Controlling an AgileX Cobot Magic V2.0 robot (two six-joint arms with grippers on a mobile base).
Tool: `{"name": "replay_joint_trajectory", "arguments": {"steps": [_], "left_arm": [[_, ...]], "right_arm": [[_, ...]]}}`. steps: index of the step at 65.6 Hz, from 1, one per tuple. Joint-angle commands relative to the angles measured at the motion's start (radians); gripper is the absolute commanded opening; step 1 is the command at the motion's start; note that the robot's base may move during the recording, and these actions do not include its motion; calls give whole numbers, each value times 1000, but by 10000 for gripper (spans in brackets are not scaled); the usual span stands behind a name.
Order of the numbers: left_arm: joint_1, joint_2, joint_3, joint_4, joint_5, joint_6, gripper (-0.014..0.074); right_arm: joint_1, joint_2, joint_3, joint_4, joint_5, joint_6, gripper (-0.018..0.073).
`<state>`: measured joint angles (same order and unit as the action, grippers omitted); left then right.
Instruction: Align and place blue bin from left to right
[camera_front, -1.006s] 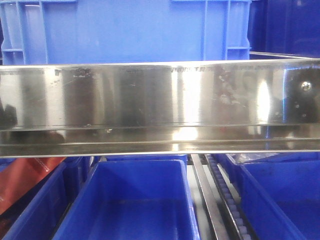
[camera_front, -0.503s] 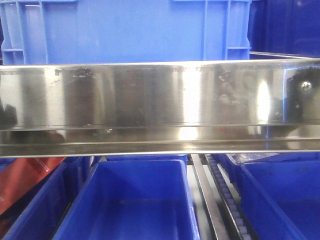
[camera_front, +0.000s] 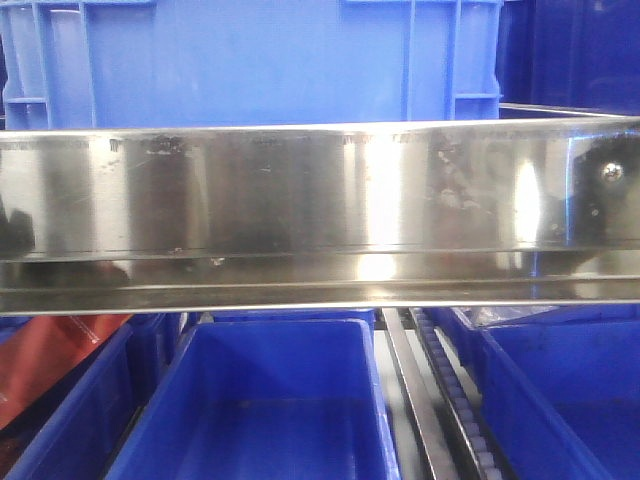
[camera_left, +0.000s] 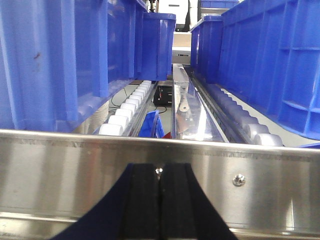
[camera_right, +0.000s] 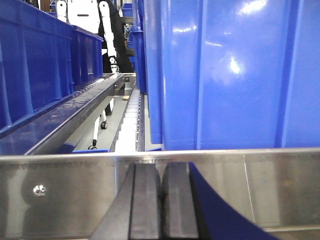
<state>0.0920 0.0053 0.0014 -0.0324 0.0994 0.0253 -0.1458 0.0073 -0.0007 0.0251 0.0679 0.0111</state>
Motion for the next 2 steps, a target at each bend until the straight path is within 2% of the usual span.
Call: {"name": "replay_joint_trajectory", "arguments": {"steps": [1,2], "left_arm": [[3,-5,-1,-3,-20,1,-111],[3,-5,-1,-3,-20,1,-111]], "right_arm": [[-4,-7,1,4,-24,-3,-70],[-4,-7,1,4,-24,-3,-70]]}}
